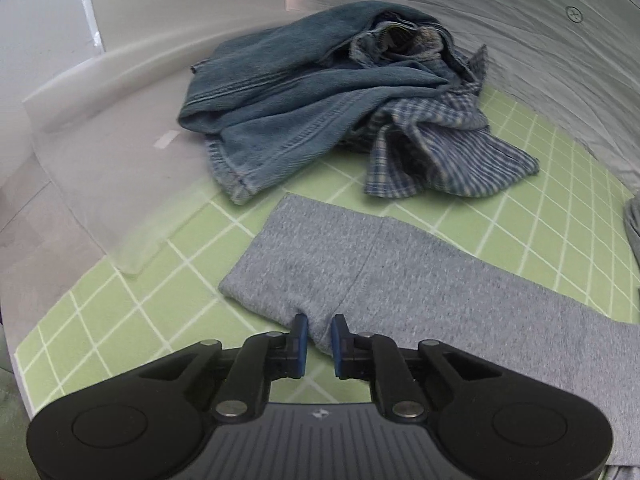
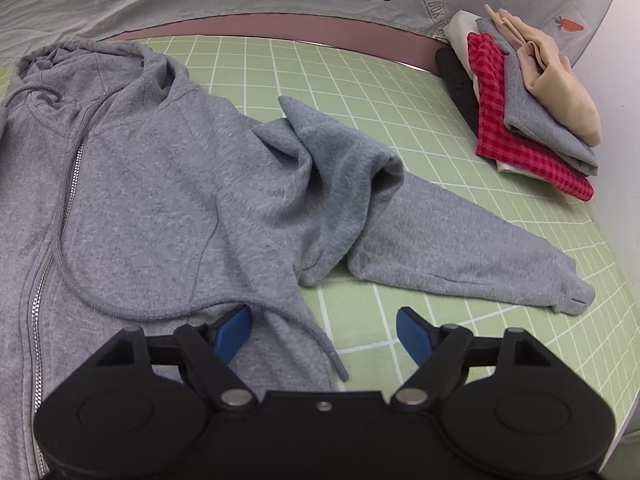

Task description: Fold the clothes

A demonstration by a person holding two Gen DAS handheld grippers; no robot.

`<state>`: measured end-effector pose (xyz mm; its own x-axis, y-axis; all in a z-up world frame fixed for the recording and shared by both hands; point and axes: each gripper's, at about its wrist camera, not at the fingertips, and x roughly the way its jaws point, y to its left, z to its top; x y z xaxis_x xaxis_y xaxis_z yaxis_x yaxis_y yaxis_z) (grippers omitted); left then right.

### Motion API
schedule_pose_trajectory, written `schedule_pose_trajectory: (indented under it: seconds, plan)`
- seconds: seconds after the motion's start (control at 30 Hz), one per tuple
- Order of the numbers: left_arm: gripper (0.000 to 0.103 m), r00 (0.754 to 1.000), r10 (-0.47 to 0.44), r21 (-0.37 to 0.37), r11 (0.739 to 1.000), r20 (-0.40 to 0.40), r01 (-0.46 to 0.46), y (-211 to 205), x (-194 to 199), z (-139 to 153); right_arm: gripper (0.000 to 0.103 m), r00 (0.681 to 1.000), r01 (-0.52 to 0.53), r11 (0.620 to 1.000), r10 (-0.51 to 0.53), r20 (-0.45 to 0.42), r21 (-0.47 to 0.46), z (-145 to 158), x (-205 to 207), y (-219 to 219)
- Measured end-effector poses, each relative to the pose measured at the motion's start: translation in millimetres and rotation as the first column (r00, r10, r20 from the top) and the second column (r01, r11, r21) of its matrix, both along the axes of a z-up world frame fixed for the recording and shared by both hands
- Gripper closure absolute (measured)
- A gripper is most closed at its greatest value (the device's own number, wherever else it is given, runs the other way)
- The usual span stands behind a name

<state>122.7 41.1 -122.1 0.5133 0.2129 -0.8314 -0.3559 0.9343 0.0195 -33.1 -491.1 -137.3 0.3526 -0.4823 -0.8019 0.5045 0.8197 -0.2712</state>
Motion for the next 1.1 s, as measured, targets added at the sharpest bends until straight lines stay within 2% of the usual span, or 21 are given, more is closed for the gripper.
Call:
schedule_pose_trajectory:
  seconds: [0.17,0.33,0.5,0.63,0.67,0.73,0.8,0.83,0.9,0.97,1.0,1.1]
  plan:
    - [0.089,0.996,0.090,0.079,0.993,0.002,-0.090,39,-6,-2,0.022,1.000,0.003,1.000,-0.003,-0.001,0.003,0,-1,1]
    - [0.089,0.991,0.131,0.178,0.975,0.012,-0.131,60,-10,-5,0.021,1.000,0.008,1.000,-0.008,0.002,0.006,0,-1,0]
    - [0.087,0.982,0.191,0.204,0.961,0.008,-0.188,78,-5,-3,0.019,0.999,0.018,0.999,-0.020,0.029,0.043,2,-11,-8]
    - [0.085,0.968,0.250,0.179,0.953,-0.008,-0.244,76,-7,8,0.006,0.998,0.026,0.997,-0.030,0.051,0.073,4,-19,-14]
    - [0.085,0.970,0.241,0.167,0.957,-0.001,-0.238,70,-10,13,0.003,0.998,0.028,0.996,-0.032,0.057,0.081,4,-21,-16]
    - [0.078,0.980,0.198,0.128,0.971,0.028,-0.200,53,-19,25,0.002,0.997,0.031,0.995,-0.038,0.068,0.096,5,-25,-19]
    - [0.060,0.987,0.150,0.089,0.984,0.054,-0.154,33,-27,37,0.000,0.996,0.034,0.993,-0.043,0.078,0.111,6,-29,-22]
    - [0.055,0.991,0.118,0.070,0.990,0.063,-0.122,22,-32,42,0.000,0.993,0.041,0.992,-0.054,0.108,0.121,9,-36,-25]
    - [0.040,0.998,0.021,0.025,0.999,0.064,-0.023,-10,-37,49,0.000,0.986,0.052,0.991,-0.071,0.152,0.123,13,-49,-33]
    - [0.033,0.995,-0.088,-0.028,0.996,0.041,0.090,-44,-41,50,0.000,0.981,0.068,0.990,-0.089,0.173,0.125,16,-59,-45]
    - [0.033,0.990,-0.142,-0.053,0.988,0.024,0.143,-62,-42,49,0.000,0.979,0.078,0.989,-0.100,0.177,0.129,16,-63,-52]
    - [0.033,0.960,-0.277,-0.106,0.956,-0.035,0.272,-116,-48,40,0.000,0.976,0.116,0.982,-0.140,0.166,0.146,11,-72,-79]
